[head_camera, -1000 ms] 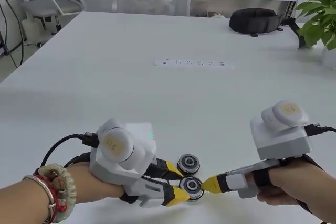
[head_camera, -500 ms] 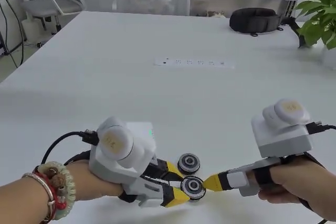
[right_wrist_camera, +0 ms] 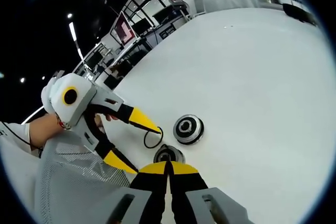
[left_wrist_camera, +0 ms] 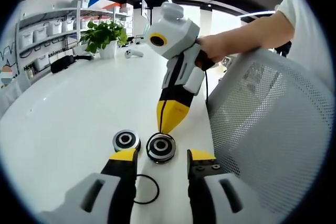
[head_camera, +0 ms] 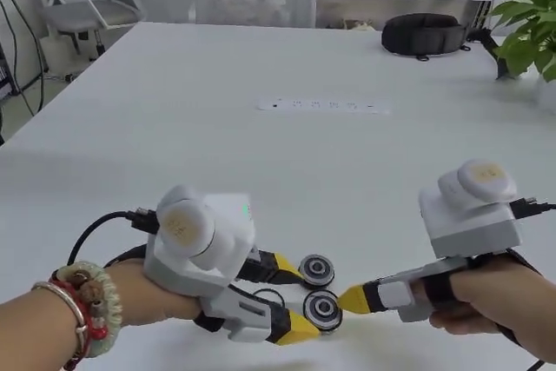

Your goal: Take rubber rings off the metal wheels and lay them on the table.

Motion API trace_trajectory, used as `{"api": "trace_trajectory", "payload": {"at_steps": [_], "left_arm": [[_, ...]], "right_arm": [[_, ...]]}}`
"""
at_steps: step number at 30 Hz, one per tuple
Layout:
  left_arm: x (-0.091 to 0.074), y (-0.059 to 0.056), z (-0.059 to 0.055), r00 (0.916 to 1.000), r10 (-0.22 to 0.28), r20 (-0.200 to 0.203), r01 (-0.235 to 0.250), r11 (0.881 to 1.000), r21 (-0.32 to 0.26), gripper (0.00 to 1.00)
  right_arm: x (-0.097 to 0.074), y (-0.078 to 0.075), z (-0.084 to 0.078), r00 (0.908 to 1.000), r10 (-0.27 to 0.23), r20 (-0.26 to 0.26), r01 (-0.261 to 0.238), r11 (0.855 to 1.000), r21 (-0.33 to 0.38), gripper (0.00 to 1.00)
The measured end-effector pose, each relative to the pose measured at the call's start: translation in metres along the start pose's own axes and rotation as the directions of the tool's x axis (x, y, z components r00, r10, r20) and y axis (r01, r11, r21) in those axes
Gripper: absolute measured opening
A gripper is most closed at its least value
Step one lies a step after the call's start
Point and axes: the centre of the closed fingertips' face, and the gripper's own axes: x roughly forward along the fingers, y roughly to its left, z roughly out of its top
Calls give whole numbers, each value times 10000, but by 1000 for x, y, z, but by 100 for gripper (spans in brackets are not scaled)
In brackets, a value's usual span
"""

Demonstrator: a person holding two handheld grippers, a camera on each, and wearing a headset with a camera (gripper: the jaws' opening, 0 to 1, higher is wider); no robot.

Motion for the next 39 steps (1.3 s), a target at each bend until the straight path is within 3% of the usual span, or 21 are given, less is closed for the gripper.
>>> {"api": "trace_trajectory", "payload": {"at_steps": [7,11,21,32,39], "left_arm": [[-7,-7,16,9999,-144,-34,145,9987,495,45],[-13,-8,30,9996,-194,190,184,9985,512,48],[-37,-11,49,9991,-17,413,-23,9951,985,51],[-71,0,36,9960,869,196,-883,9924,857,56],[-94,0,33,9900,1360,367,-1380,9886,608,58]], "right_arm": [[-1,6,5,9996,197,188,-196,9998,-37,0],[-1,10,7,9991,327,258,-325,9995,-53,0],[-2,19,9,9981,507,357,-503,9987,-118,0],[-5,20,17,9956,651,674,-647,9979,-84,0],[-8,17,21,9942,663,842,-664,9978,-23,0]]}}
